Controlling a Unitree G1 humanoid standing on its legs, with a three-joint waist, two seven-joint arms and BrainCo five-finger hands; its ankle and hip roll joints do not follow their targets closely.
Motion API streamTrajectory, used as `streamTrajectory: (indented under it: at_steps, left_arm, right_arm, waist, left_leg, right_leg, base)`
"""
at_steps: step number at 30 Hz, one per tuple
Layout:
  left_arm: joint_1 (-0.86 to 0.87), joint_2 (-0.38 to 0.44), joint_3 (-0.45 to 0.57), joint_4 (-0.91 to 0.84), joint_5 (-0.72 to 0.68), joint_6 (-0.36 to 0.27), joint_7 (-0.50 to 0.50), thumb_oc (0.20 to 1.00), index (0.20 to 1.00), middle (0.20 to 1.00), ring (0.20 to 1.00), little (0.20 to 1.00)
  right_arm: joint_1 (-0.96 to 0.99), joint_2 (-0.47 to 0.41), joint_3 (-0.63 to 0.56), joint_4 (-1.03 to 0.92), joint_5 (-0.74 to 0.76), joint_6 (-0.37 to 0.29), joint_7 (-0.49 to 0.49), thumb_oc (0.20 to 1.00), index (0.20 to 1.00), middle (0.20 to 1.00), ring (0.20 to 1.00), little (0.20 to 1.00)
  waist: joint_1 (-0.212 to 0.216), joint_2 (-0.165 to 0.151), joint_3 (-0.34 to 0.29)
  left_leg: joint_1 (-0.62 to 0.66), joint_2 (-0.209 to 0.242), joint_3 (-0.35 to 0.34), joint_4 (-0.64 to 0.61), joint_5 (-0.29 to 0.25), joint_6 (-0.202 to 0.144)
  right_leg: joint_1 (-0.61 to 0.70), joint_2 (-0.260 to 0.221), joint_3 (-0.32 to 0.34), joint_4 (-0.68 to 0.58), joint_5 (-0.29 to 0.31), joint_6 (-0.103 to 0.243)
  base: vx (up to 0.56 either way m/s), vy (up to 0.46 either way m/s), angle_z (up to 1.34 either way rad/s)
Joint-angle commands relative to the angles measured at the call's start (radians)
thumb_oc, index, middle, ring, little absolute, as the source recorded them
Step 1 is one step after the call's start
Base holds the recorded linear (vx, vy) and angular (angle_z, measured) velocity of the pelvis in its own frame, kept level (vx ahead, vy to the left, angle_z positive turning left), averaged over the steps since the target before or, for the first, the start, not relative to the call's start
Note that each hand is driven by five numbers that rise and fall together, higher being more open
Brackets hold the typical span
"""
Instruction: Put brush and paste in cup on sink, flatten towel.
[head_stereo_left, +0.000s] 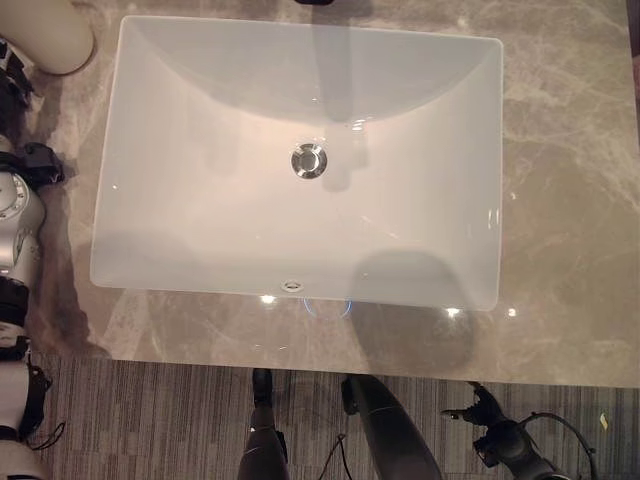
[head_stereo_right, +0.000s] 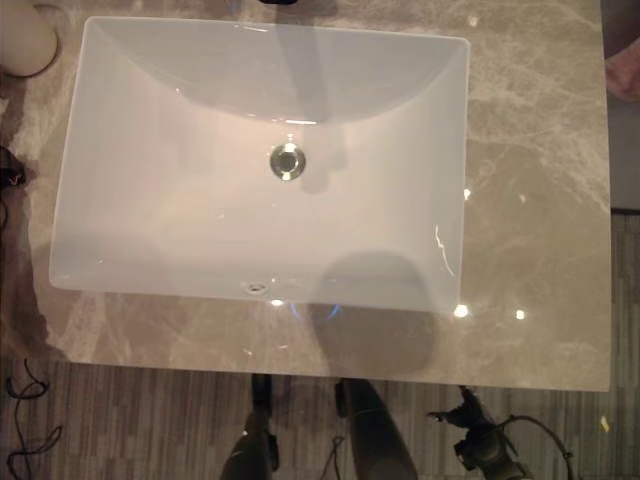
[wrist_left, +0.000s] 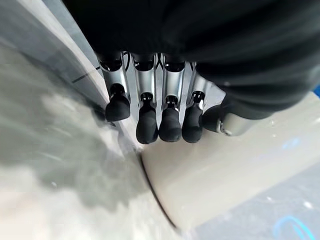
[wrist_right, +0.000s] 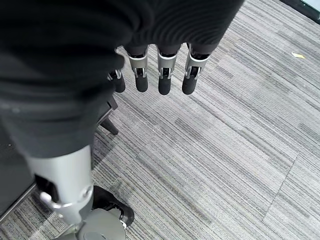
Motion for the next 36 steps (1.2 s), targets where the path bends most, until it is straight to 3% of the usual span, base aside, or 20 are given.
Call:
streamTrajectory:
  at_steps: [1, 13, 36]
  left_arm:
    - [-0.050, -0.015, -0.052, 0.070, -0.003, 0.018, 0.004, 0.200, 0.200, 0.200, 0.200, 0.200]
    - [-0.179, -0.046, -0.138, 0.184, 0.024, 0.041, 0.008, 0.200, 0.200, 0.200, 0.200, 0.200]
    - [-0.332, -0.124, -0.247, 0.220, 0.083, 0.049, 0.037, 0.200, 0.200, 0.200, 0.200, 0.200]
  right_arm:
    - [-0.006, -0.042, 0.024, -0.016, 0.039, -0.015, -0.024, 1.000, 1.000, 1.000, 1.000, 1.000]
    - [-0.014, -0.041, 0.043, -0.021, 0.053, -0.021, -0.022, 1.000, 1.000, 1.000, 1.000, 1.000]
    - [0.006, -0.046, 0.045, -0.038, 0.074, -0.030, -0.030, 1.000, 1.000, 1.000, 1.000, 1.000]
  waist:
    - [-0.047, -0.006, 0.016]
    - [-0.062, -0.004, 0.016]
    - [-0.088, 0.002, 0.007]
  left_leg:
    - [0.199, -0.050, 0.058, 0.003, 0.078, 0.030]
    - [0.188, -0.055, 0.070, 0.003, 0.068, 0.023]
    - [0.163, -0.045, 0.086, 0.003, 0.085, -0.004]
  right_leg:
    - [-0.076, -0.027, 0.002, 0.056, 0.035, 0.105]
    - [-0.082, -0.027, 0.015, 0.039, 0.047, 0.108]
    - [-0.104, -0.024, 0.009, 0.028, 0.049, 0.106]
  base:
    - [-0.01, 0.035, 0.00]
    - [0.00, 0.003, 0.00]
    - [0.00, -0.003, 0.00]
